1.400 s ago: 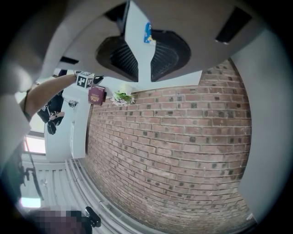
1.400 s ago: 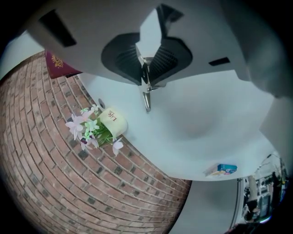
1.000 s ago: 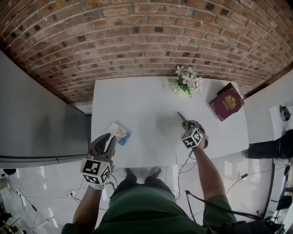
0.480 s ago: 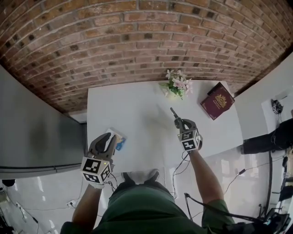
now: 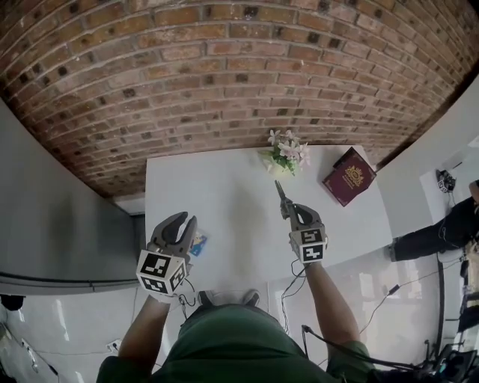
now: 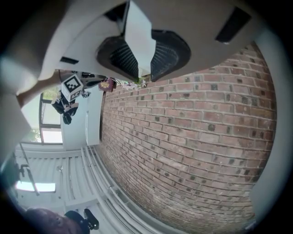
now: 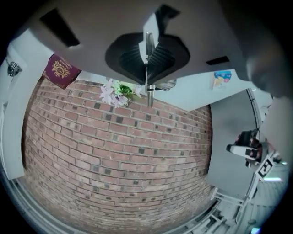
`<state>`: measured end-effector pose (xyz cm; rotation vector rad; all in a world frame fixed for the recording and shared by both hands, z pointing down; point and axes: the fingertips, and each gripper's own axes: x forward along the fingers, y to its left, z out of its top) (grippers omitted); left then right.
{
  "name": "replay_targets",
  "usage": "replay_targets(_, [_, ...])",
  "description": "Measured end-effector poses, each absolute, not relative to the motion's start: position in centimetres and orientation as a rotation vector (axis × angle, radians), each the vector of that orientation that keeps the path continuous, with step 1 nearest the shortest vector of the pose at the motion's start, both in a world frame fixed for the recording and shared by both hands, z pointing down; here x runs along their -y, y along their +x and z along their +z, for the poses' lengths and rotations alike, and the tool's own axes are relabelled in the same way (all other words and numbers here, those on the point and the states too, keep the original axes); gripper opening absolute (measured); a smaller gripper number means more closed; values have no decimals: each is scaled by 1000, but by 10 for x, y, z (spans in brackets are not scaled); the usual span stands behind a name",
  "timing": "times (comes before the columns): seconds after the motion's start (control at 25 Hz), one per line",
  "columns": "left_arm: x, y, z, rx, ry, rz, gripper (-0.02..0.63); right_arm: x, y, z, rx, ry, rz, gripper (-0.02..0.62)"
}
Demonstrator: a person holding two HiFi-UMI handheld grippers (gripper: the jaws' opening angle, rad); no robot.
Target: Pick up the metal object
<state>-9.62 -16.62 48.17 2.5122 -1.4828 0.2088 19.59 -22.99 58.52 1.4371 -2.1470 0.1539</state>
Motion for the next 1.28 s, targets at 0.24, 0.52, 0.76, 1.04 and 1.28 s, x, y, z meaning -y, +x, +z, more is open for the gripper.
replay_targets(0.24, [170,-92,464,1474,2552,165,78,214,178,543,2268,1508,203,9])
replay_targets(0.52, [169,-95,447,1502,2573,124,78,198,169,490,2415,1597,250,9])
replay_targets(0.76, [167,-95,434,1509,2594,86,78,181,164,445,2543,1656,286,9])
replay_targets(1.04, [156,-83,437,1468,2612,90,78,165,156,419,2664,1653,337,9])
replay_targets(1.28, [152,-81,442,1455,2604,100,78,156,144,409,2721,1601,328,9])
